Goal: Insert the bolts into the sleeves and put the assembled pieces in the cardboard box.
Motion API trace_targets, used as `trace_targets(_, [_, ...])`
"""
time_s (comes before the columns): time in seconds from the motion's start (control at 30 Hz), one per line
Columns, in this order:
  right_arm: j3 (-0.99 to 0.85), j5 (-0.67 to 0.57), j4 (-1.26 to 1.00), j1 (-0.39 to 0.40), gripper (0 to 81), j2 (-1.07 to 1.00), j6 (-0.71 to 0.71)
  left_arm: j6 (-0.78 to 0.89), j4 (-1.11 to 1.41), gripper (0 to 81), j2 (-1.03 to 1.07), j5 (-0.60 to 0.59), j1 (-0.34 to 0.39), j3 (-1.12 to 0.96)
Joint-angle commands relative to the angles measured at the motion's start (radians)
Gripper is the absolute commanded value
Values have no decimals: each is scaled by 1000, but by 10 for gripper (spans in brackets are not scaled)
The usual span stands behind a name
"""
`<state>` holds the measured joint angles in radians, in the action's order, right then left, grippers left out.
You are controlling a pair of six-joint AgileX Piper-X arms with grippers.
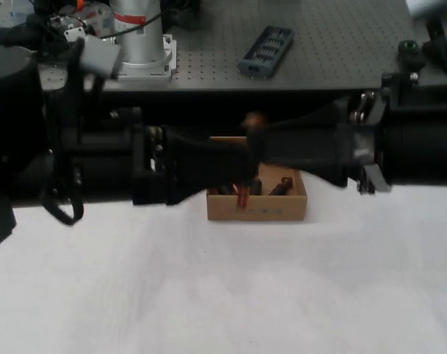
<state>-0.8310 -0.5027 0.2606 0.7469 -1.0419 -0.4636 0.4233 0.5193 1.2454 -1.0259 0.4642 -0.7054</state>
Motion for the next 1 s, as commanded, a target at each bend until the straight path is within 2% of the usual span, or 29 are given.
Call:
trace_targets(0.0, [-3,12,7,1,513,7,-7,-4,68,6,-6,48,-13,-13])
trace_targets(0.1, [-3,10,33,1,467,7,11,-4,124,6,-6,48,-13,-13])
trace_targets(0.33, [-3,6,25,-6,467,23,4,37,106,6,-6,51,-13,-13])
trace_targets(0.47, [-3,6,62,-20,466,76,16,9,85,6,-6,105,-30,-13])
trace_targets(0.6, [-3,27,240,-42,465,142,102,-40,-2,6,7,203,-73,-20])
trace_targets(0.73, [-3,85,467,-50,465,201,213,-67,-94,6,96,223,-116,-79])
trace_targets(0.83, [-3,147,587,-50,458,238,249,-108,-191,6,190,305,-120,-184])
trace_targets(0.97, [-1,233,670,-50,392,293,301,-204,-386,6,324,395,-116,-376])
